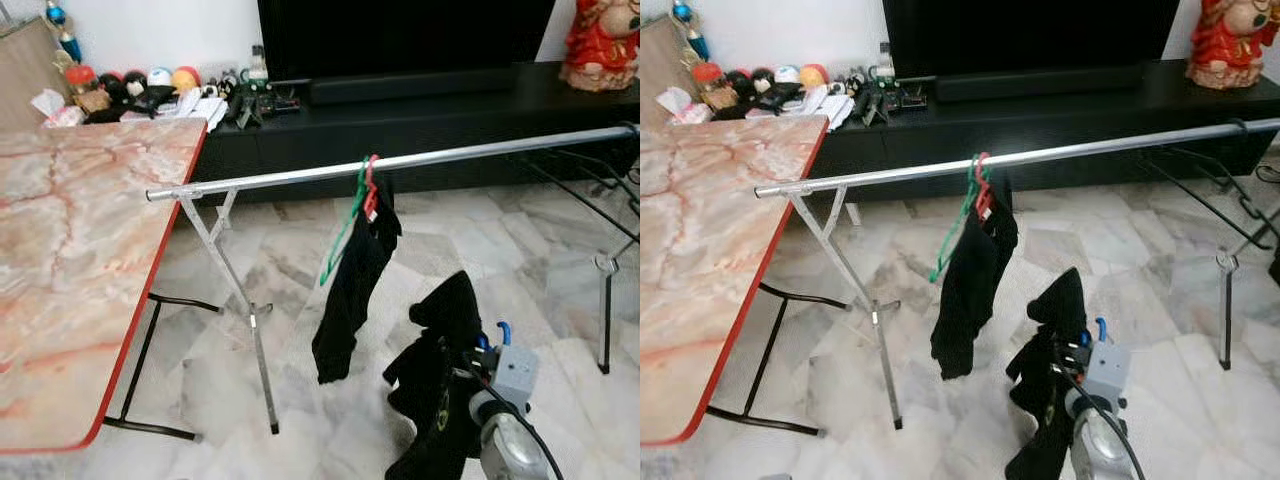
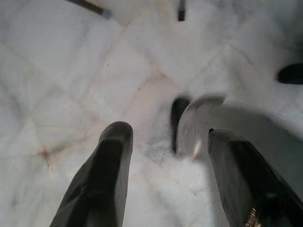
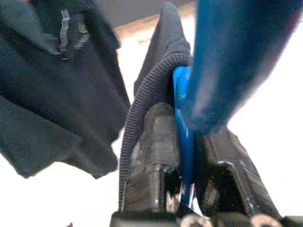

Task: Hang hanger

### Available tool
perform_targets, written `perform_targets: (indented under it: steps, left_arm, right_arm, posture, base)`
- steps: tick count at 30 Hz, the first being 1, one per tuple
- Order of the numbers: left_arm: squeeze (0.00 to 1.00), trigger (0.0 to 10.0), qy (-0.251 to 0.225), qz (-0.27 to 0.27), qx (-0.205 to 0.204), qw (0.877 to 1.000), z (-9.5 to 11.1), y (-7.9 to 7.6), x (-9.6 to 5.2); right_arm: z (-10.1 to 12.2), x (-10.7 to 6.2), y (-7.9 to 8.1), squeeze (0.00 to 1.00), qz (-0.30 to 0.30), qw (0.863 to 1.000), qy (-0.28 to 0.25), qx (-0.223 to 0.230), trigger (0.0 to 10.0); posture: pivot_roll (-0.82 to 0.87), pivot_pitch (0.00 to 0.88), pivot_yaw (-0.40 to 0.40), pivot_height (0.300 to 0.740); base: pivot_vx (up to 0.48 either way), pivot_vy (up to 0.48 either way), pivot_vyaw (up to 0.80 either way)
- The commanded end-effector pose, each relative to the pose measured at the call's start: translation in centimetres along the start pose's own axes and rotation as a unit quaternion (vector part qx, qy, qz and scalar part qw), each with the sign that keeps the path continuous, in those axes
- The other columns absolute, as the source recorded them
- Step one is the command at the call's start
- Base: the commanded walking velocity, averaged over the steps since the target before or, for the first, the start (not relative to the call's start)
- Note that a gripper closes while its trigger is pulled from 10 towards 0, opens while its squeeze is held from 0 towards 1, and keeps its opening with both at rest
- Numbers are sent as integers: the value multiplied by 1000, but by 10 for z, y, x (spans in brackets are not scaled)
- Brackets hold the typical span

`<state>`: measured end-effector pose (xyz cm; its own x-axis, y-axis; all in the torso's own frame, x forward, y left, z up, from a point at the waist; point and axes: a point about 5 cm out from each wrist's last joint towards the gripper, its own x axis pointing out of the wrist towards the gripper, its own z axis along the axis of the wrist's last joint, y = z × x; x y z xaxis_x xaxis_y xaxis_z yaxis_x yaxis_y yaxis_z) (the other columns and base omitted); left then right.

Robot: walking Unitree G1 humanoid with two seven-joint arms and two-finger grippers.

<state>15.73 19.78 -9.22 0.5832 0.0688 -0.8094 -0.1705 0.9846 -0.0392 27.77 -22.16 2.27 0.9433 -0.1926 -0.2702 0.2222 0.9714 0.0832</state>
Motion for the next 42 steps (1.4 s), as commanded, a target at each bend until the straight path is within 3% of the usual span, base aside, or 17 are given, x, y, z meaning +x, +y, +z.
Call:
perform_targets:
  steps: [1, 24, 42]
  left_arm:
    - [0, 10000, 20, 5, 7, 1000, -9, 5, -2]
    - [0, 10000, 17, 7, 4, 1000, -8, 4, -2]
    - [0, 10000, 8, 5, 31, 999, -3, 3, -1]
  right_arm:
    - [6, 2, 8, 0, 6, 1000, -19, 8, 10000]
    - [7, 6, 10, 0, 19, 1000, -8, -8, 10000]
    - [0, 9, 16, 0, 52, 997, 28, -39, 10000]
  posture:
    - [-42, 105, 25, 740]
    - [-39, 109, 19, 740]
    - [-27, 106, 21, 740]
  base:
    - [-311, 0, 0]
    - [-314, 0, 0]
    - [0, 0, 0]
